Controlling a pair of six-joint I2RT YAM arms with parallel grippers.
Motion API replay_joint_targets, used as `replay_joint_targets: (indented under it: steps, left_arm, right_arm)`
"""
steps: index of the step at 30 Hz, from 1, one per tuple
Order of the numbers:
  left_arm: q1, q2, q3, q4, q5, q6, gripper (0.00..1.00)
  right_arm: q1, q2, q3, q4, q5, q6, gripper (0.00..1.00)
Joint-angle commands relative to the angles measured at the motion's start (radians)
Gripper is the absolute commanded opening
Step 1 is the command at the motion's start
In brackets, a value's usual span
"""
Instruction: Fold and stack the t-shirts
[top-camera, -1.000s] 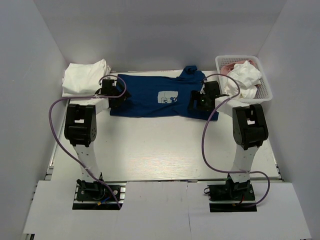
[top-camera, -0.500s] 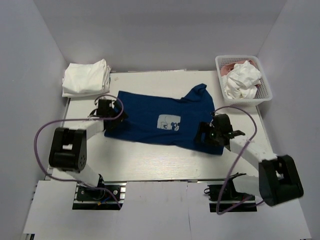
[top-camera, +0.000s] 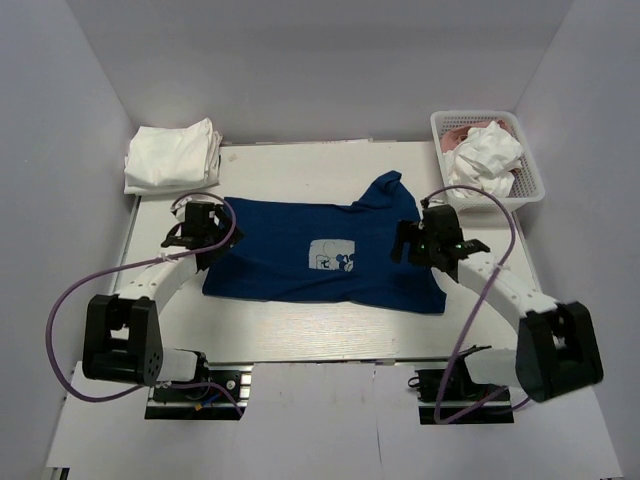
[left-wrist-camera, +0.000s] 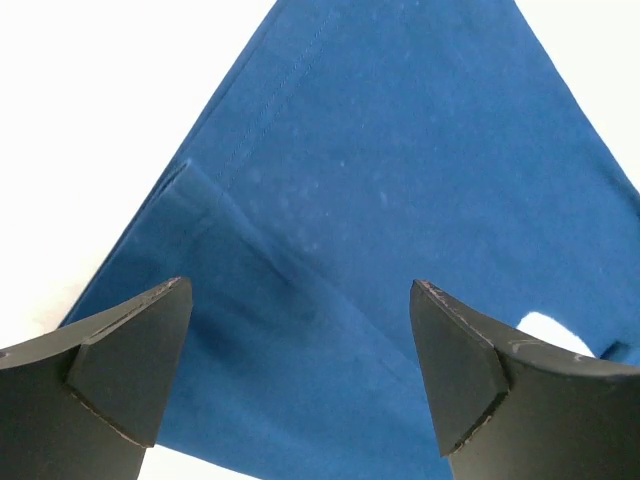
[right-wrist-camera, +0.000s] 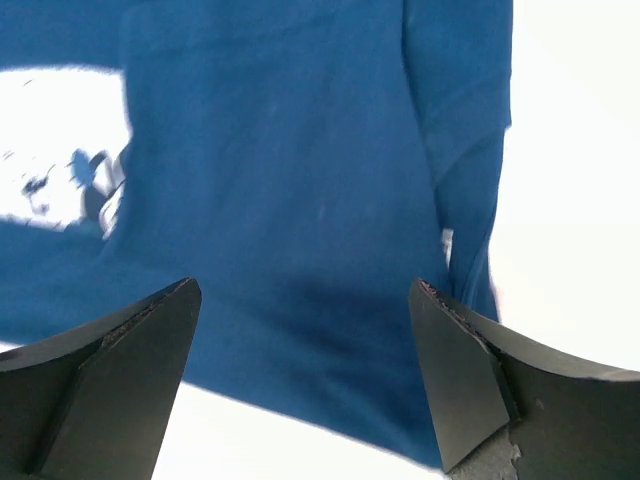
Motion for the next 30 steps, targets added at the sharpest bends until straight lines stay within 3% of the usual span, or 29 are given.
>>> replay_joint_targets:
  steps: [1,7,13,16,17,21,23,25,30]
  left_arm:
    - [0.001,0.045,0.035,-0.029,-0.027,0.012,1.00]
    - [0.001,0.131,0.035,-0.020,-0.014,0.021,1.00]
    - [0.001,0.153,0.035,-0.011,-0.014,0.021,1.00]
    - [0.001,0.165,0.035,-0.001,-0.014,0.021,1.00]
    - [0.001,0.174,0.035,-0.001,-0.014,0.021,1.00]
    - [0.001,0.183,0.035,-0.001,-0.014,0.021,1.00]
    - [0.001,0.183,0.035,-0.001,-0.014,0.021,1.00]
    - [0.001,0.183,0.035,-0.001,-0.014,0.021,1.00]
    - [0.001,0.192,0.026,-0.001,-0.004,0.021,1.00]
  right_arm:
    - [-0.005,0.121,0.066,0.080,0.074,-0.061,0.90]
    - [-0.013,0.356,0.185,0.097,0.105,-0.107,0.89]
    - [-0.013,0.376,0.207,0.122,0.071,-0.110,0.78]
    - [-0.013,0.372,0.208,0.120,0.063,-0.114,0.52]
    - [-0.011,0.370,0.207,0.120,0.065,-0.117,0.35]
    - [-0.013,0.370,0.207,0.120,0.060,-0.110,0.10]
    - [-0.016,0.375,0.210,0.118,0.063,-0.114,0.09]
    - [-0.015,0.373,0.214,0.113,0.086,-0.113,0.00]
    - [-0.016,0.358,0.227,0.124,0.120,-0.130,0.00]
